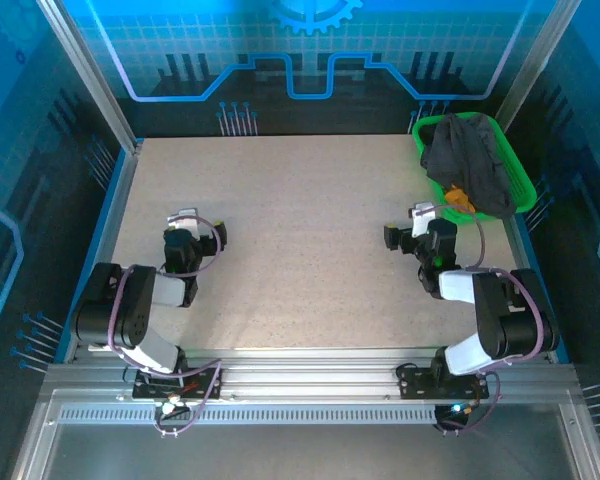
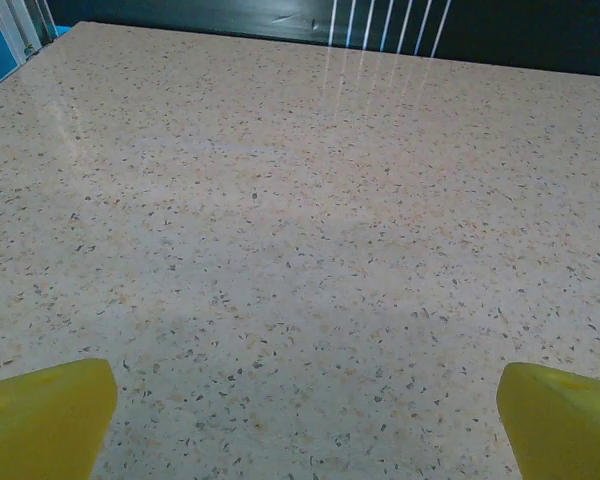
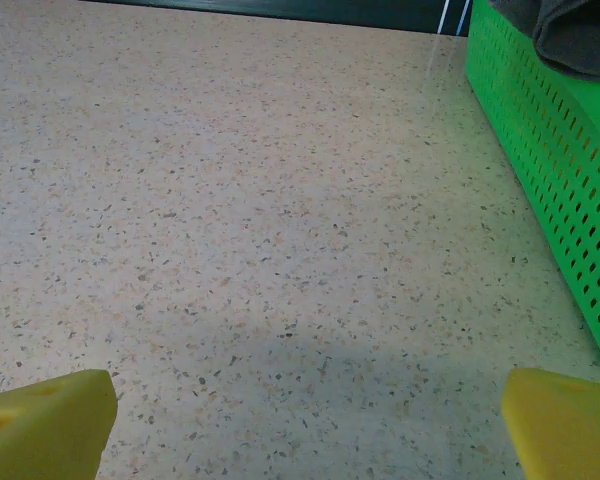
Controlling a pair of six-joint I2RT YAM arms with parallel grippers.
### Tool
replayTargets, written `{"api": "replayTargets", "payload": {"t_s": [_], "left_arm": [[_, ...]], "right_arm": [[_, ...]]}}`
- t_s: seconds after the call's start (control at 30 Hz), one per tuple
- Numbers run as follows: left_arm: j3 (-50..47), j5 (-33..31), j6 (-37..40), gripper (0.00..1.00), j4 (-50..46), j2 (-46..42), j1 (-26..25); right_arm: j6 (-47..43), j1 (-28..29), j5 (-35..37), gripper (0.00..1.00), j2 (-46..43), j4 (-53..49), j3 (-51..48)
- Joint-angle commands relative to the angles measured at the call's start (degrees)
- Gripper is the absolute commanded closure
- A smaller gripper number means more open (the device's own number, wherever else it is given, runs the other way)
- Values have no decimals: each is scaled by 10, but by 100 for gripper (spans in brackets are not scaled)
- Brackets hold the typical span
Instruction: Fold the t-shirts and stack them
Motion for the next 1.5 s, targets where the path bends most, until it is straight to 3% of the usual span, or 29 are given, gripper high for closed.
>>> {"api": "replayTargets", "payload": {"t_s": [0.0,0.47,0.57,0.67,0.7,0.77,0.8,0.83,0.87,0.9,0.93,0.97,1.07,1.2,1.27,1.47], "left_arm": [[13,-8,12,1,-2,-6,-2],[13,-8,11,1,-2,-6,-2],[7,-51,17,1,-21,-53,-16],[57,-143,33,1,-171,-168,-70],[82,-158,12,1,-204,-195,-82],[155,-200,-84,1,-302,-219,-99],[217,-174,-179,1,-443,-233,-95],[271,-168,-277,1,-558,-238,-91],[292,-152,-346,1,-582,-233,-82],[302,-51,-374,1,-551,-220,-55],[318,30,-402,1,-527,-202,-33],[345,62,-418,1,-533,-185,-29],[454,134,-413,1,-601,-130,-49],[523,184,-394,1,-645,-95,-91],[527,200,-401,3,-650,-91,-104],[511,213,-399,11,-675,-105,-130]], "right_arm": [[-4,-5,-9,0,4,3,9],[-6,0,7,0,-1,9,8],[-8,48,129,0,-89,-166,81],[1,107,189,0,-167,-215,164],[42,118,218,0,-169,-277,221],[173,87,196,0,-136,-508,371],[298,67,232,0,-104,-639,453],[354,39,219,0,-69,-716,506],[348,10,159,5,-48,-715,528],[358,-8,141,9,-35,-699,538],[368,-15,159,11,-34,-662,529],[369,-19,176,11,-40,-613,510],[366,-31,223,4,-24,-478,474],[409,-64,201,3,83,-523,564],[421,-71,188,4,127,-515,592],[497,-81,213,6,256,-638,713]]}}
